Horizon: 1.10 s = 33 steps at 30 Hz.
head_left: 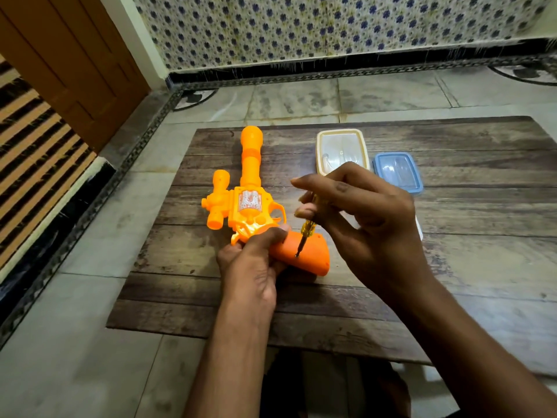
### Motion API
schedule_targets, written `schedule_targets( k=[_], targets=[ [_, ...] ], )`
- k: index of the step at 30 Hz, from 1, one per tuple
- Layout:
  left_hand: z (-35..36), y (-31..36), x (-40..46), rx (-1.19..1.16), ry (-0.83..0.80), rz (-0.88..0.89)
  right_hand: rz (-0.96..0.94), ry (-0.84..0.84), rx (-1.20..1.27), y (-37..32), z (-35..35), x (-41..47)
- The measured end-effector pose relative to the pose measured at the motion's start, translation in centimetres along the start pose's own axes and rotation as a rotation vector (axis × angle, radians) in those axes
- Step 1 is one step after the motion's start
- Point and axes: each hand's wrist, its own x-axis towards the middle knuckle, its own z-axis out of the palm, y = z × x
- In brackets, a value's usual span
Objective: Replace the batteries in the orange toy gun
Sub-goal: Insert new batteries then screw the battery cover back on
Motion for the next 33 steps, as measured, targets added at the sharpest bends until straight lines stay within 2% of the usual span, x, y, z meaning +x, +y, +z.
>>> schedule_targets(
  k=[6, 12, 17, 23, 29, 33],
  targets=[
    [0.04, 0.17, 0.14, -0.013, 0.016, -0.007, 0.053, -0.124, 0.150, 0.02, -0.15, -0.05],
    [0.16, 0.29, -0.40, -0.006, 0.006, -0.002, 0.005, 0.009, -0.035, 0.09, 0.12, 0.02],
    [0.19, 0.40, -0.17, -0.018, 0.021, -0.016, 0.027, -0.054, 0.097, 0.11, 0.01, -0.07],
    [0.16, 0.25, -0.21, 0.003, 0.010, -0.012, 0.002, 0.014, -0.035, 0.12, 0.39, 0.15],
    [0.19, 0.33, 0.13, 0.003, 0.029, -0.021, 0.058, -0.093, 0.152, 0.25, -0.19, 0.03],
    [0.06, 0.28, 0.00, 0.003, 0.017, -0.014, 0.037, -0.055, 0.068, 0.29, 0.14, 0.02]
  ],
)
